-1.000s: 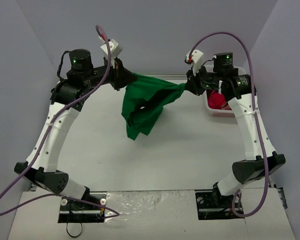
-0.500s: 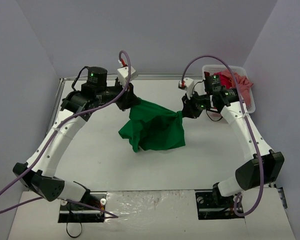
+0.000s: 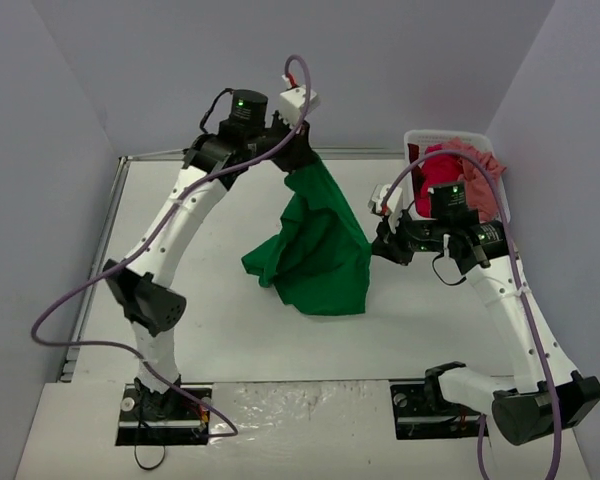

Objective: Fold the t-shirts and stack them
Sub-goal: Flatten out the tshirt

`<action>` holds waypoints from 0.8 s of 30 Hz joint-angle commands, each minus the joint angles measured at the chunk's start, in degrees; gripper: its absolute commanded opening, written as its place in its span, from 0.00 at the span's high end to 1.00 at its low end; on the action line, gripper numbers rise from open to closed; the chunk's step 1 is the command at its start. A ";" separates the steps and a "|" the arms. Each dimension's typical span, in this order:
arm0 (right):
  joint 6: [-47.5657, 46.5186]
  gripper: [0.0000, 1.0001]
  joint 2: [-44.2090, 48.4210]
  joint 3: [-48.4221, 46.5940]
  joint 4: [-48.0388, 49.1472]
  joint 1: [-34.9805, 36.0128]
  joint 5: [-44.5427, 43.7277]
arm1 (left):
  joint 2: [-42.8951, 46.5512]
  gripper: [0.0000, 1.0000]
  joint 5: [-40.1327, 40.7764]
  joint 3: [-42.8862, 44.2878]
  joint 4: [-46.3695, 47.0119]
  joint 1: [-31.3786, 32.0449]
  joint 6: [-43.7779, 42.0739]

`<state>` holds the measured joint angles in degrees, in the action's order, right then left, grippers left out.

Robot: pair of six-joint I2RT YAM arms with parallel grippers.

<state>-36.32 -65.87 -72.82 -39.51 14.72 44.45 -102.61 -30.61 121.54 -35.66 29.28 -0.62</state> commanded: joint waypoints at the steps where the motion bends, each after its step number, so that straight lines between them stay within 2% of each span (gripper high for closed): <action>1: -2.61 1.00 0.91 3.64 -8.48 -0.48 1.43 | -11.85 0.98 5.66 17.77 3.76 -0.46 5.00; 2: -2.88 1.00 1.00 3.73 -8.48 -0.57 1.87 | -15.57 0.98 5.13 22.82 1.75 0.25 5.63; 3: -3.14 1.00 0.92 3.91 -8.57 -0.48 2.83 | -22.31 0.98 4.60 32.61 0.69 1.65 6.07; 4: -4.02 1.00 0.83 3.82 -8.83 -0.40 3.45 | -24.81 0.98 4.33 35.93 0.07 2.62 6.42; 6: -5.25 1.00 -0.05 3.56 -10.15 -0.05 5.38 | -27.72 0.98 4.42 37.72 2.43 4.81 5.99; 9: -7.62 1.00 -1.45 2.68 -12.43 0.92 6.44 | -30.71 0.98 3.63 35.09 6.30 9.56 3.36; 10: -7.80 0.92 -1.63 2.51 -12.70 1.18 6.01 | -31.77 0.97 3.11 35.61 5.78 10.79 2.56; 11: -8.24 0.69 -1.81 2.59 -12.87 1.45 5.74 | -32.73 0.92 1.45 36.22 4.56 12.80 1.08; 12: -8.51 0.41 -2.16 2.77 -12.96 2.06 5.48 | -33.44 0.81 0.82 35.97 4.02 13.78 0.80; 13: -8.68 0.35 -2.25 3.03 -12.88 2.41 4.34 | -34.06 0.53 0.47 35.27 3.06 14.75 -2.59; 14: -8.86 0.29 -2.42 3.12 -12.79 2.68 3.90 | -34.06 0.45 0.73 33.78 2.36 16.23 -3.59; 15: -8.95 0.21 -2.69 3.12 -12.79 2.77 3.72 | -34.24 0.43 2.82 33.25 1.91 16.68 -4.47; 20: -9.74 0.16 -2.87 1.02 -12.97 3.47 0.57 | -28.72 0.41 8.97 29.21 -0.02 15.82 -5.71; 23: -10.97 0.16 -4.26 -1.96 -12.96 3.47 -1.02 | -20.55 0.41 12.50 23.42 -0.46 11.61 -3.87; 24: -11.58 0.16 -4.88 -2.76 -12.96 3.47 -1.12 | -14.87 0.40 12.68 17.48 -0.12 8.11 -2.99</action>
<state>-45.82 -69.23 -71.79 -50.98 17.74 44.71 -132.38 -23.18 143.15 -36.36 45.63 -4.32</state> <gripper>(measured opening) 0.840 0.593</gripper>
